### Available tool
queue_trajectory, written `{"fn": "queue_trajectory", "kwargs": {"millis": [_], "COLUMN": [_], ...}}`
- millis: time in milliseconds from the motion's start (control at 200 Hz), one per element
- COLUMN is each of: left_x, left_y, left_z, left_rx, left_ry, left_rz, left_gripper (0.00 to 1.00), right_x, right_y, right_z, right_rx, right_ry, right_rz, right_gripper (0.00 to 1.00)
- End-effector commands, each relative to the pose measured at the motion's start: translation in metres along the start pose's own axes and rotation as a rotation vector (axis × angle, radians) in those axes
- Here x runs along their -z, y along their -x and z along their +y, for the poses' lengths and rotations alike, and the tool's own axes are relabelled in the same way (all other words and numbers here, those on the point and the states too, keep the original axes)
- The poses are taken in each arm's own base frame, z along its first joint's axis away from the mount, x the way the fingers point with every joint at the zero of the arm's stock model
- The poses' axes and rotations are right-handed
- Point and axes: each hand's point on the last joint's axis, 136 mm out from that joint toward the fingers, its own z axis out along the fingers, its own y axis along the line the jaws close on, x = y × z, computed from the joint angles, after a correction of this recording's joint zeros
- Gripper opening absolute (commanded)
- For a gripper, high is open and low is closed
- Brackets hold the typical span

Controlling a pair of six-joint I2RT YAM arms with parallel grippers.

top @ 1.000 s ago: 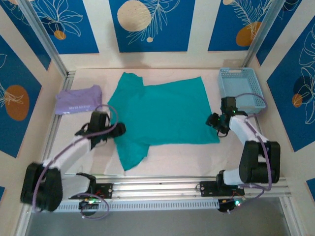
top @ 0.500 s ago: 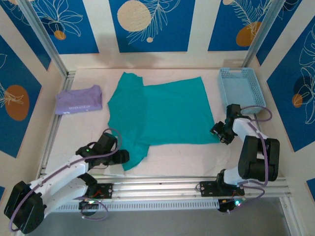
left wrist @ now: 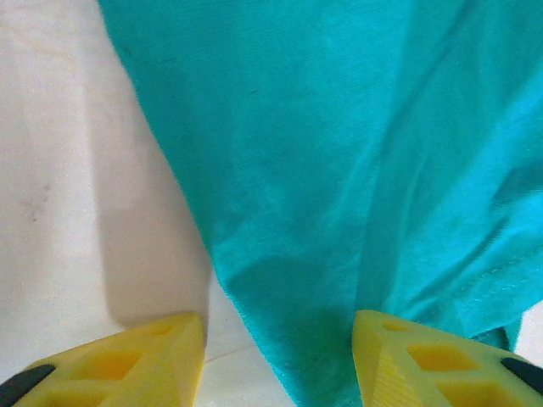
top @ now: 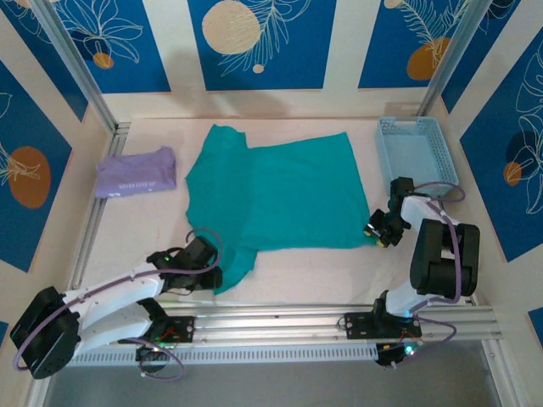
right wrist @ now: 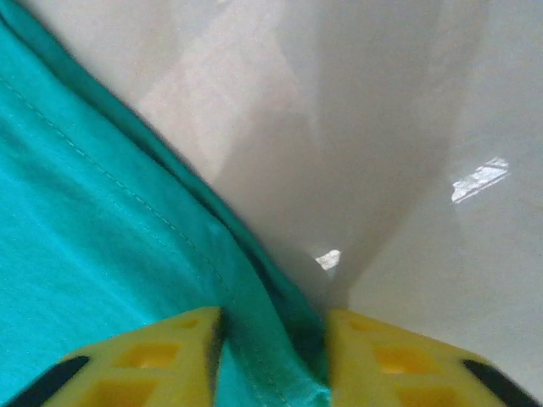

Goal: Fold the inside-out t-shirt

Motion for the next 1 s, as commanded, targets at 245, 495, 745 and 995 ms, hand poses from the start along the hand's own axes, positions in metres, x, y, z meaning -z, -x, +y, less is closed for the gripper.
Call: {"fn": "queue_trajectory", "kwargs": {"millis": [245,495,745,995], "left_x": [-0.008,0.018,0.009,0.003], "left_y": [-0.015,-0.007,-0.024,-0.023], "left_z": [-0.031,-0.025,-0.026,-0.019], "left_rx": [-0.057,-0.067,-0.103,-0.132], "left_ry": [-0.064,-0.015,0.011,0.05], "left_rz": [0.053,-0.014,0.028,0.006], "left_gripper": [0.32,0.44,0.49,0.25], "right_x": [0.0,0.004,0.005,0.006], "right_y": [0.004,0.003,0.003,0.004], "right_z": [0.01,0.013,0.015,0.015], "right_rx": [0.013,0.031,0.038,0.034], "right_ry": [0.056,0.075,0.088,0.094], "right_rz": [0.016,0.0,-0.007,-0.014], "right_gripper": [0.12,0.11,0.11,0.1]}}
